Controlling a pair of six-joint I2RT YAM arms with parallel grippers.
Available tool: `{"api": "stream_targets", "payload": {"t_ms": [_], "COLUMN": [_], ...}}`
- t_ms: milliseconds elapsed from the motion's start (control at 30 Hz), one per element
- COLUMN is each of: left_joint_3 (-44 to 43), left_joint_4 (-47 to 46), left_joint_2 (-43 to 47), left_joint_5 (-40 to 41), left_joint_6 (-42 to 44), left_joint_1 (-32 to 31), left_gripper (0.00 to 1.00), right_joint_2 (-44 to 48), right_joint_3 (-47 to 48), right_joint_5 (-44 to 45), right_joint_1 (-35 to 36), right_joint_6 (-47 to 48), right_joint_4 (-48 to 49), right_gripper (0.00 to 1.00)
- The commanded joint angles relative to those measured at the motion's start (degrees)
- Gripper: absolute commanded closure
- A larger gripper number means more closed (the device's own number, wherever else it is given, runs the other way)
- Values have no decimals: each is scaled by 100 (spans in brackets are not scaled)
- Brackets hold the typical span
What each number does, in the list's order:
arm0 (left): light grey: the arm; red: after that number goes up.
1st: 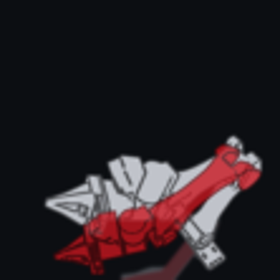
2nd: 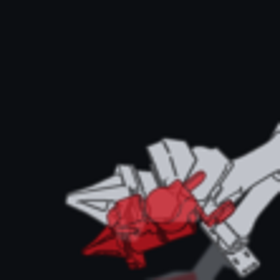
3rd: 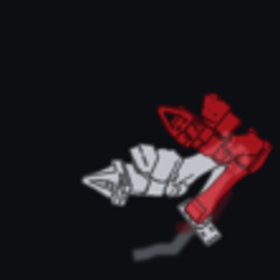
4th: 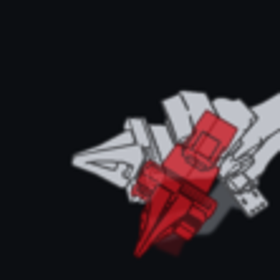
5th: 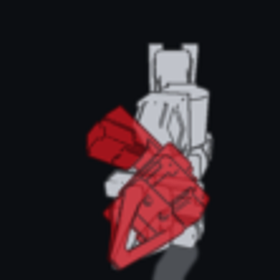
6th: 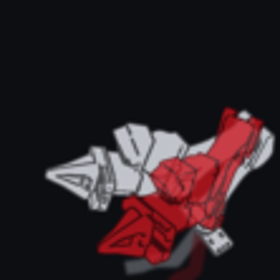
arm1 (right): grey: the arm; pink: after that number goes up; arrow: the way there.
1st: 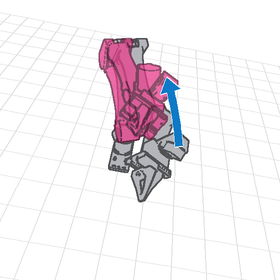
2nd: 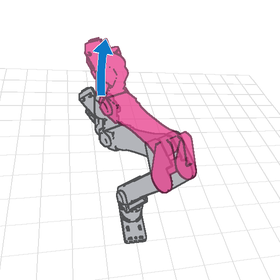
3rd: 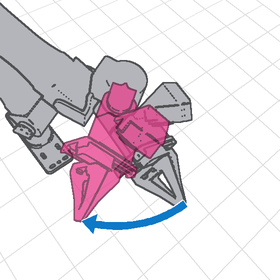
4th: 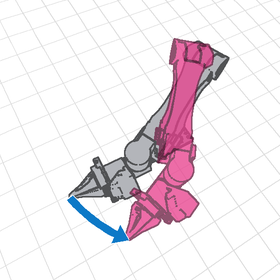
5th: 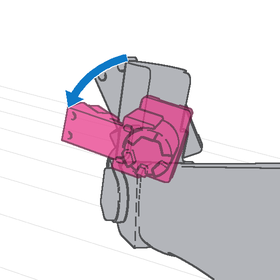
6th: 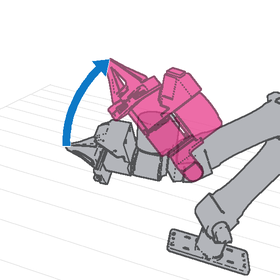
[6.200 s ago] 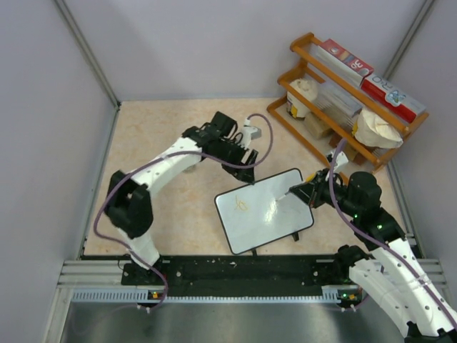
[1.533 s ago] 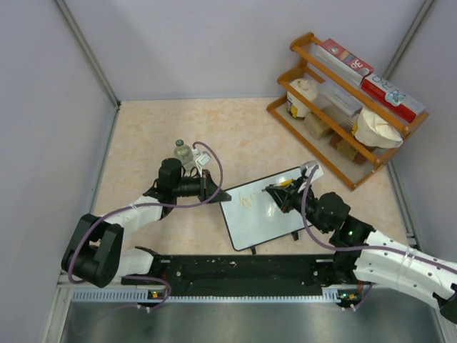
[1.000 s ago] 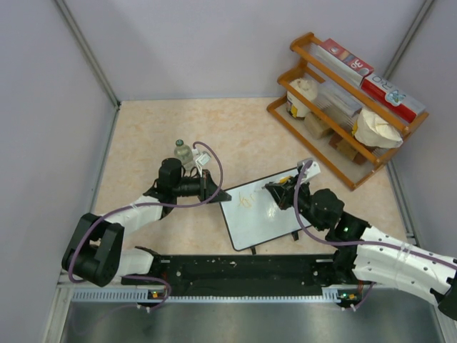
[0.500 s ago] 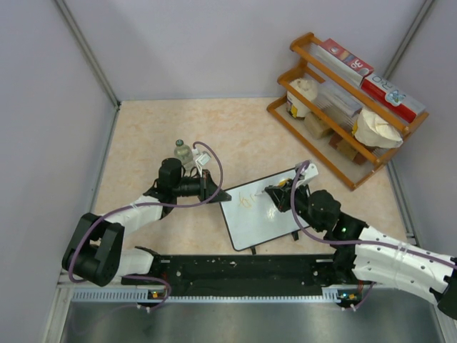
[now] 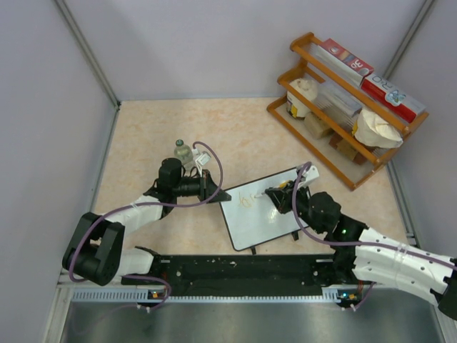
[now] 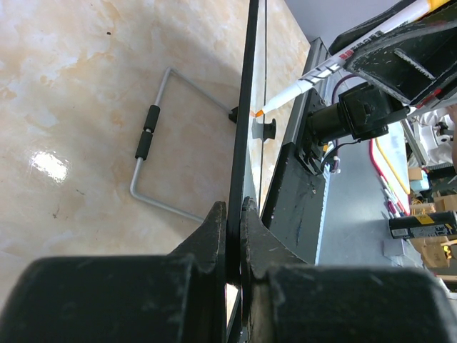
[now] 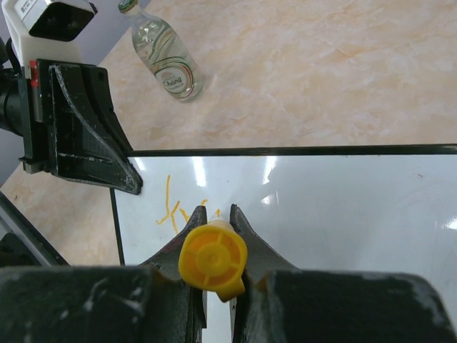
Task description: Write a sentence on the whiteboard
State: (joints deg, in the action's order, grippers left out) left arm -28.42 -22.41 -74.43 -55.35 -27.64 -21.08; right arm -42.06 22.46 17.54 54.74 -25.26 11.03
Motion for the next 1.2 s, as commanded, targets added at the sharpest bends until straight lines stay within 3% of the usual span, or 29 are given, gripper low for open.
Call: {"api": "stream_targets", "payload": {"t_ms": [0,700,1167], "left_joint_3": [197,179,179], "left_joint_4": [361,352,352], "left_joint_2": [-159,-194,-203], "left_joint_5": [798,780,772], "left_joint_6": [777,769,769], "left_joint_1": [43,43,51], "left_gripper": [100,100,100], "right_joint_2": [146,164,796], "right_joint_3": [-163,-488,417], "right_joint_5": [13,-655,-497], "right_joint_1": [63,63,-104], "right_joint_6": [-41,-199,82], "right_joint_4": [-311,-268,-531], "right_gripper": [100,100,100]}}
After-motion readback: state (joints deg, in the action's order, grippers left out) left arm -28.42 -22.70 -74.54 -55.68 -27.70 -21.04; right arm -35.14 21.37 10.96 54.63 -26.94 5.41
